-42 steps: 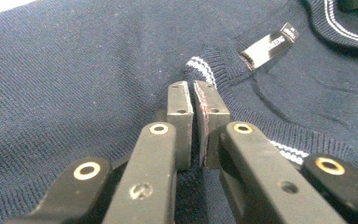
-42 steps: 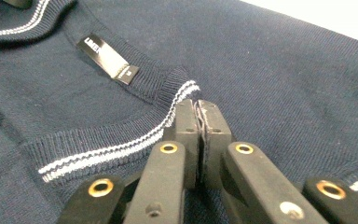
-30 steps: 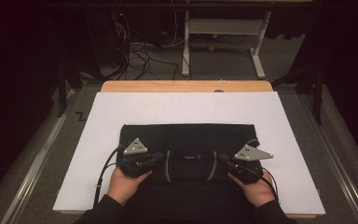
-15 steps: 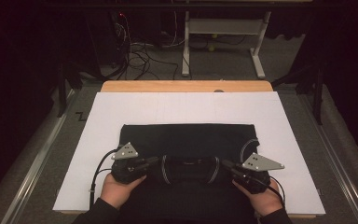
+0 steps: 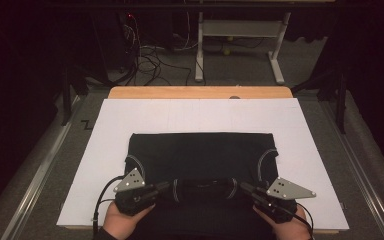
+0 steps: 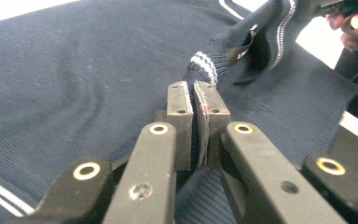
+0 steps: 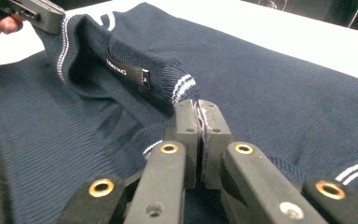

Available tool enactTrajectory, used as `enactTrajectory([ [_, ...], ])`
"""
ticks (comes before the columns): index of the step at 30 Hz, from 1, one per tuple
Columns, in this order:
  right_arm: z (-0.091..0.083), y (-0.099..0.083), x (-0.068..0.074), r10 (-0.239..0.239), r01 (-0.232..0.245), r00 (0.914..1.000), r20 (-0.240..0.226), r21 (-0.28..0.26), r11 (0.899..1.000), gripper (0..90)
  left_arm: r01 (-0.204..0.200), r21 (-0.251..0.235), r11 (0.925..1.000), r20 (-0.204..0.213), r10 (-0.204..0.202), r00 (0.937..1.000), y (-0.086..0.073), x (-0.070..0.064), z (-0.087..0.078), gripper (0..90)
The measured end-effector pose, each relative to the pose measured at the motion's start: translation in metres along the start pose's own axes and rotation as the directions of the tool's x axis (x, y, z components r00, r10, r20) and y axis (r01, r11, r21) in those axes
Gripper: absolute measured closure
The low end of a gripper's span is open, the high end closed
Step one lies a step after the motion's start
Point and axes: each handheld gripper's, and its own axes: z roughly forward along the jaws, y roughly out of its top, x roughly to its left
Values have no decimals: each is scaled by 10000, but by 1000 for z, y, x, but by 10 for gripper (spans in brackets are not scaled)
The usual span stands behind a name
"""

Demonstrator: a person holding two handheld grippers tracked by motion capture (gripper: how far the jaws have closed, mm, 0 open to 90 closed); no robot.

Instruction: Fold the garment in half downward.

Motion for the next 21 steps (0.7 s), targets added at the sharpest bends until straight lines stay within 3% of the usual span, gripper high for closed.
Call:
enactTrajectory([
  [6, -14, -7, 11, -27, 25, 9998, -188, -74, 10000, 890, -35, -1, 10000, 76, 35, 10000, -13, -12, -10, 818],
  [15, -25, -17, 24, -110, 118, 9993, -350, 233, 9997, 890, -98, 108, 9999, 252, 95, 9996, -26, -23, -16, 815],
  [21, -29, -21, 25, 93, -80, 9986, -528, 247, 9997, 835, 52, -72, 10000, 368, -50, 9993, -29, -25, -20, 730],
])
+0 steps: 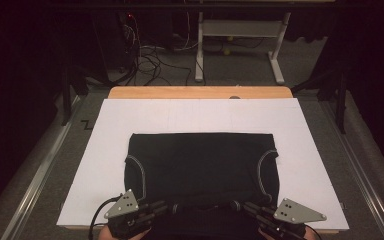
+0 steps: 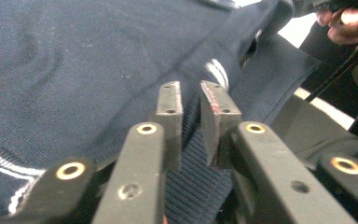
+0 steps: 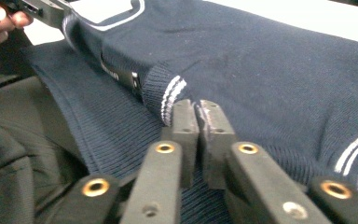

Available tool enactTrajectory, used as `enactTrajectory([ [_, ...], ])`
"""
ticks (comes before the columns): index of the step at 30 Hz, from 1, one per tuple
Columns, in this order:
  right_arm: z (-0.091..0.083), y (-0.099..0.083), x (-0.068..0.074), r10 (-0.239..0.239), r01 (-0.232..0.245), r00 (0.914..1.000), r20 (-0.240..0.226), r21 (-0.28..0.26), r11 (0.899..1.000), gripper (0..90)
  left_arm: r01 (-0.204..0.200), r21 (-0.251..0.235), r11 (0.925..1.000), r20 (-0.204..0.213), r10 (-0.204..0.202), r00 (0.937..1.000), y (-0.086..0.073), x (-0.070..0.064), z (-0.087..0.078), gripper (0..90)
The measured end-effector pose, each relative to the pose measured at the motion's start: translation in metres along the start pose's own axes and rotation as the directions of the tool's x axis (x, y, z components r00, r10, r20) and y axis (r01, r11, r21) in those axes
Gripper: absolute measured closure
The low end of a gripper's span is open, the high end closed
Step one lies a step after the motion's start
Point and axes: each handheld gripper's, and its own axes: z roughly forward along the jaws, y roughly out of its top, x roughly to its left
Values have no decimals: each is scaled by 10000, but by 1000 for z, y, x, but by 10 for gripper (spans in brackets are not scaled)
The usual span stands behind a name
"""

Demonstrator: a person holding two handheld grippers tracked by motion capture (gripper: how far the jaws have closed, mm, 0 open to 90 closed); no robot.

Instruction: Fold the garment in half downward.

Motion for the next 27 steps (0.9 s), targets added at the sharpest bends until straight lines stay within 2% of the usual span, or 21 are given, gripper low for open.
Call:
enactTrajectory([
  [3, -3, -1, 0, 108, -107, 9999, 34, -165, 9998, 809, -50, -187, 9998, -115, 48, 9999, 0, 0, -3, 692],
  [8, -1, -3, -6, 333, -327, 9990, 302, -197, 9993, 751, 160, -184, 9997, -317, -166, 9994, -2, 6, -2, 614],
  [14, 3, -9, -16, 684, -682, 9940, 858, -53, 9977, 626, 462, -243, 9986, -902, -482, 9948, -5, 23, 0, 493],
  [17, 5, -12, -21, 810, -814, 9903, 1131, -12, 9967, 554, 525, -113, 9986, -1222, -535, 9911, -8, 33, 1, 470],
  [19, 7, -14, -24, 904, -905, 9857, 1420, -55, 9959, 477, 680, -35, 9977, -1421, -678, 9875, -9, 40, 2, 417],
  [23, 7, -18, -32, 1186, -1140, 9750, 1878, -351, 9929, 372, 866, -115, 9962, -1649, -874, 9824, -10, 51, -2, 394],
  [27, 7, -20, -39, 1403, -1352, 9655, 2195, -378, 9901, 291, 830, -259, 9962, -1929, -865, 9774, -8, 56, -7, 345],
])
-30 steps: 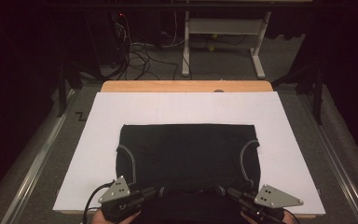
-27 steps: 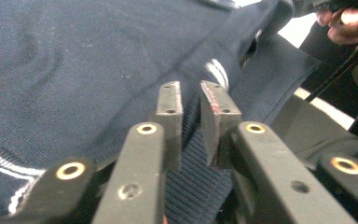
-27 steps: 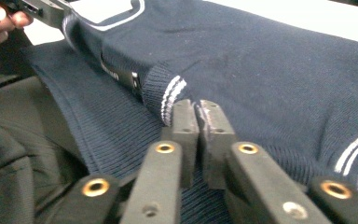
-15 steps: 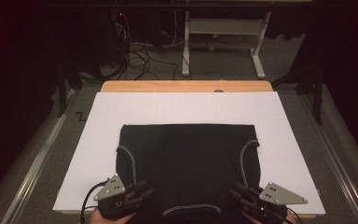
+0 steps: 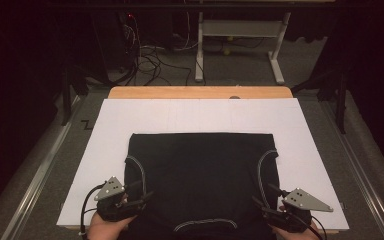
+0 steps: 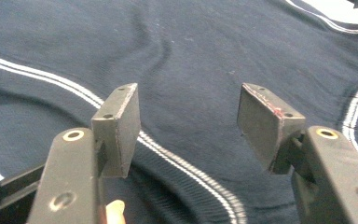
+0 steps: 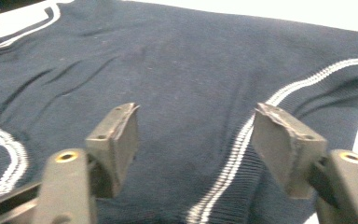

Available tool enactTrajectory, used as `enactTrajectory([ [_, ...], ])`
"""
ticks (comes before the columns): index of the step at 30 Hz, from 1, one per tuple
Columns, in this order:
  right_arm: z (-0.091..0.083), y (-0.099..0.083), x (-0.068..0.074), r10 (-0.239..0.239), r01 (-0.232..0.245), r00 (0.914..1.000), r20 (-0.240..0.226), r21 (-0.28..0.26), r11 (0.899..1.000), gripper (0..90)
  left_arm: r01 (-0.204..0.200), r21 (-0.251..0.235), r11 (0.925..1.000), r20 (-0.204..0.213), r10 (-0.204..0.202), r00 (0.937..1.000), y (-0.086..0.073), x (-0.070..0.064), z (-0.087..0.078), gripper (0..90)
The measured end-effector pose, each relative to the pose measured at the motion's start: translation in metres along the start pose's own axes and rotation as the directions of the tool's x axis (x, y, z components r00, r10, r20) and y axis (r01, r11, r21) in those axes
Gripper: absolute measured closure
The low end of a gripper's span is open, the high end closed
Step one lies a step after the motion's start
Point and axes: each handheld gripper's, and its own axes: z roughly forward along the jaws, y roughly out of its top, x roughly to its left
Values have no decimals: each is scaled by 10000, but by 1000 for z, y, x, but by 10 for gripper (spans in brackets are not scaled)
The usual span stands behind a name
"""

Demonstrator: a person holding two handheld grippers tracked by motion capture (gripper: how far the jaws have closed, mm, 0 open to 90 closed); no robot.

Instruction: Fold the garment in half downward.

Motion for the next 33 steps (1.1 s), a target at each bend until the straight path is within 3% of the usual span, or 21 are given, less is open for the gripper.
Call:
enactTrajectory([
  [7, 0, 0, -4, 195, -190, 9983, 544, -108, 9998, 156, -151, -288, 9995, -489, 136, 9987, 2, 11, -9, 252],
  [10, -1, 1, -8, 303, -285, 9970, 710, -264, 9992, 132, -11, -260, 9997, -694, -7, 9976, 2, 19, -12, 171],
  [15, -1, 1, -18, 531, -496, 9935, 1009, -375, 9981, 75, 285, -395, 9988, -835, -318, 9960, 3, 30, -16, 116],
  [20, 0, 0, -24, 590, -549, 9899, 1288, -354, 9979, 3, 599, -53, 9982, -722, -601, 9956, 4, 37, -13, 0],
  [26, 3, 0, -25, 483, -445, 9887, 1420, -300, 9986, 2, 325, -275, 9991, -970, -350, 9947, 4, 34, -12, 0],
  [33, 8, 9, -25, 524, -453, 9892, 1366, -548, 9975, 2, 208, -272, 9994, -900, -232, 9957, 6, 32, -8, 0],
])
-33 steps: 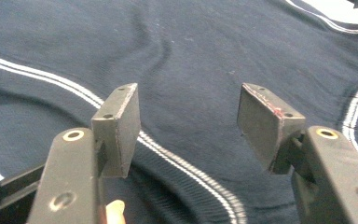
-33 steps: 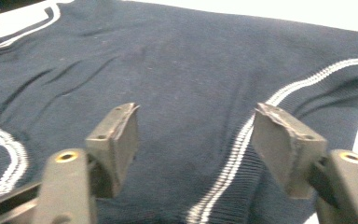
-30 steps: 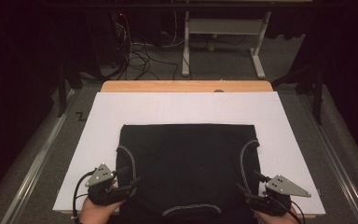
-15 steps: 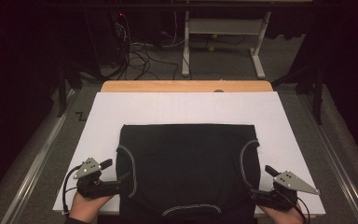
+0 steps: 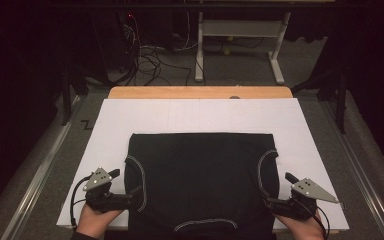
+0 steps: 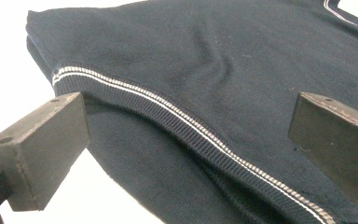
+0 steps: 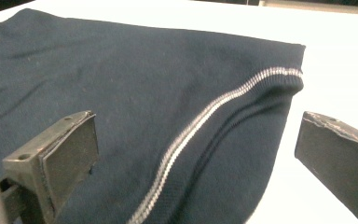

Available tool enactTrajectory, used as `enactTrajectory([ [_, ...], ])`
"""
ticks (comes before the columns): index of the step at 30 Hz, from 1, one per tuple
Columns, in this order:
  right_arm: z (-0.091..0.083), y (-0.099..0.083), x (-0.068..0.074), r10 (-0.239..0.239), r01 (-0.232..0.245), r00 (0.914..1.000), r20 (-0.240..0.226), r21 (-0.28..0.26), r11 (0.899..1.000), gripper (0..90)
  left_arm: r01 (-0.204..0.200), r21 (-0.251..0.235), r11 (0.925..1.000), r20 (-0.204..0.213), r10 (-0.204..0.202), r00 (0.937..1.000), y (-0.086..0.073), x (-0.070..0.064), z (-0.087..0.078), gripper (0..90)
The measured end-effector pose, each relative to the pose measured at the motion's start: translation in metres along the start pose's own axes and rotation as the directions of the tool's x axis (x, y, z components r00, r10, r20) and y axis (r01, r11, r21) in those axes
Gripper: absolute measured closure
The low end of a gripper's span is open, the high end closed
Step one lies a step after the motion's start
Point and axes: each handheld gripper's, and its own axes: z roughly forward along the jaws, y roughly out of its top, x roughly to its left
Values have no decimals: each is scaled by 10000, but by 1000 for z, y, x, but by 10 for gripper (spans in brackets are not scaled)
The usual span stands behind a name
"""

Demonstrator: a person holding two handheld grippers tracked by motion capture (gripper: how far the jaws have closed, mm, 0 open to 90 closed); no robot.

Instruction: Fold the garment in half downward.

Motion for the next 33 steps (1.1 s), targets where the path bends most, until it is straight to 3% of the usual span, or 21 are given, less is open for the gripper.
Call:
enactTrajectory([
  [10, 17, 24, 21, -609, 600, 9978, -266, -319, 9977, 2, 66, -222, 9997, -71, -67, 10000, 3, 4, 2, 0],
  [17, 32, 41, 41, -976, 947, 9930, -670, -445, 9945, 2, -116, -609, 9981, 27, 118, 9999, 17, 7, 6, 0],
  [26, 57, 52, 74, -1503, 1483, 9786, -1402, -249, 9886, 2, 115, -858, 9962, 51, -111, 9999, 41, 25, 13, 0],
  [33, 73, 54, 102, -1820, 1804, 9614, -2062, -266, 9832, 2, 257, -557, 9981, -62, -260, 9996, 54, 35, 23, 0],
])
